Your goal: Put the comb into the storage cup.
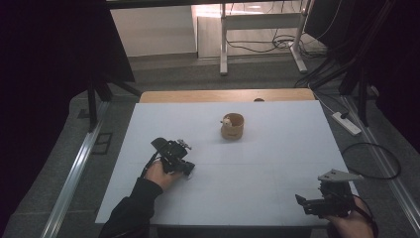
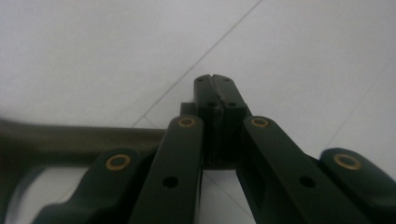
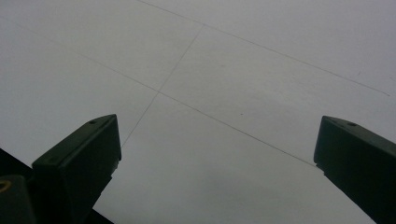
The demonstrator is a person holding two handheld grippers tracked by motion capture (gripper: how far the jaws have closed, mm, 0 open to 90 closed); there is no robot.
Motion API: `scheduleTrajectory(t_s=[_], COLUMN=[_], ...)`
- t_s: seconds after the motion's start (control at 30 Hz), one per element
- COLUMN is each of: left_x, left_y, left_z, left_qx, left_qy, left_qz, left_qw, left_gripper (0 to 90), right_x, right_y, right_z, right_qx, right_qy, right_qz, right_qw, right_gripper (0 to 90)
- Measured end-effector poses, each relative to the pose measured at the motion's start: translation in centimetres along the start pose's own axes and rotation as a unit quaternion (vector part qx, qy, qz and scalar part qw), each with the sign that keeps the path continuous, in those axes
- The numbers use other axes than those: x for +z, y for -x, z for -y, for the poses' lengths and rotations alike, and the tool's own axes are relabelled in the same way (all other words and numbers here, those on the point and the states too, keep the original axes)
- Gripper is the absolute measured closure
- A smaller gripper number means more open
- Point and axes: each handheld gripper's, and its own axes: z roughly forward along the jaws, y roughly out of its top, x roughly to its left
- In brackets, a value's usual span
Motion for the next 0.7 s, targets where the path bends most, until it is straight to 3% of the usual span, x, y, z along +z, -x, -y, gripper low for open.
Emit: scheduleTrajectory(t_s=[0.1,0.7], left_x=[-0.3,-1.7], left_y=[-0.3,-2.3], left_z=[0.5,2.7], left_qx=[-0.010,-0.057], left_qy=[-0.014,-0.019], left_qz=[0.004,0.006], left_qw=[0.9998,0.9982], left_gripper=[88.3,88.3], right_x=[0.0,0.0], right_y=[0.0,-0.1], right_z=[0.0,0.0], right_qx=[0.000,-0.003], right_qy=[0.000,-0.001], right_qz=[0.000,-0.001], right_qw=[1.0000,1.0000], right_gripper=[1.4,1.5])
